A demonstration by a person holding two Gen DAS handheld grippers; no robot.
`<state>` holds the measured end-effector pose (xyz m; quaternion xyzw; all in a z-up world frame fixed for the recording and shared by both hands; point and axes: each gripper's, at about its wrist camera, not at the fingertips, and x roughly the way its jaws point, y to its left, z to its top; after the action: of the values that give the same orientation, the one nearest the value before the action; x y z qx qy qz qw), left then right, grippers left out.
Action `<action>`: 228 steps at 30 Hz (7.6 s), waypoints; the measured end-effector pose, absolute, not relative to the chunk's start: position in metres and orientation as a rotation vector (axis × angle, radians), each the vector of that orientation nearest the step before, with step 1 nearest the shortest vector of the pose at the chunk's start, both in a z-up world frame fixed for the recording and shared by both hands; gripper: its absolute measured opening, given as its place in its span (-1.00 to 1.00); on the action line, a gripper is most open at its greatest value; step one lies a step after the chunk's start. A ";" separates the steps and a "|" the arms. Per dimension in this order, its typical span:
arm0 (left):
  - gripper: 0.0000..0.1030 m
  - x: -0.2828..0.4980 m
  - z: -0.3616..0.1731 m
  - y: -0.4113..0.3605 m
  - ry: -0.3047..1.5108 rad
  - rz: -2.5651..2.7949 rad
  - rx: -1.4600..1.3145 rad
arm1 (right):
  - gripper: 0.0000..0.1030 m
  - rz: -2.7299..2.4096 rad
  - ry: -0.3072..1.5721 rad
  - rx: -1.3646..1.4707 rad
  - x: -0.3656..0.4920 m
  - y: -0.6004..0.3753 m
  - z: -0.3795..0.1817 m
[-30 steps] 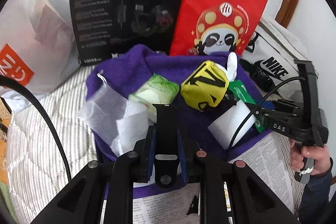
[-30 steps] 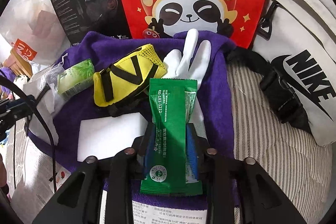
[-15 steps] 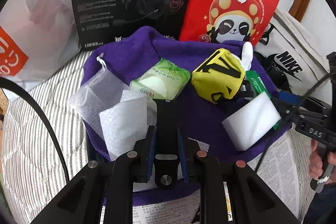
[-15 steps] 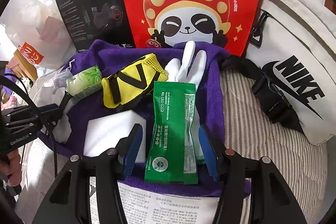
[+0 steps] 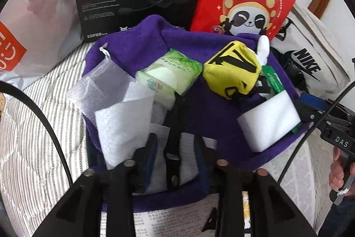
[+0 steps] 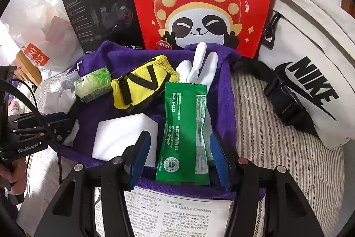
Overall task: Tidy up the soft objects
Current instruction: 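Release the green sachet onto the towel with the right gripper while the left releases the strap, then grasp the black watch strap on the newspaper with the right gripper, then grasp the orange-print sachet with the left gripper while the right holds the strap, then carry the strap and the orange-print sachet onto the towel with both grippers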
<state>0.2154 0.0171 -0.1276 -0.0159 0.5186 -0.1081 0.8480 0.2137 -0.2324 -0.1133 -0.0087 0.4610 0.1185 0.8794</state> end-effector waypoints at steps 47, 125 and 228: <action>0.45 0.096 -0.023 0.067 0.913 -0.208 -0.042 | 0.28 0.382 0.935 -0.078 0.082 -0.181 -0.085; 0.45 0.116 -0.125 -0.070 1.099 -0.497 0.103 | -0.61 0.346 1.040 0.033 0.058 -0.275 -0.158; -0.92 0.107 -0.105 -0.009 0.986 -0.438 0.010 | -0.61 0.406 0.938 0.011 0.075 -0.258 -0.115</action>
<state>0.1075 -0.0093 -0.1049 0.0047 0.4694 -0.2087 0.8579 0.0753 -0.2580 -0.1151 0.0053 0.4488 0.1941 0.8723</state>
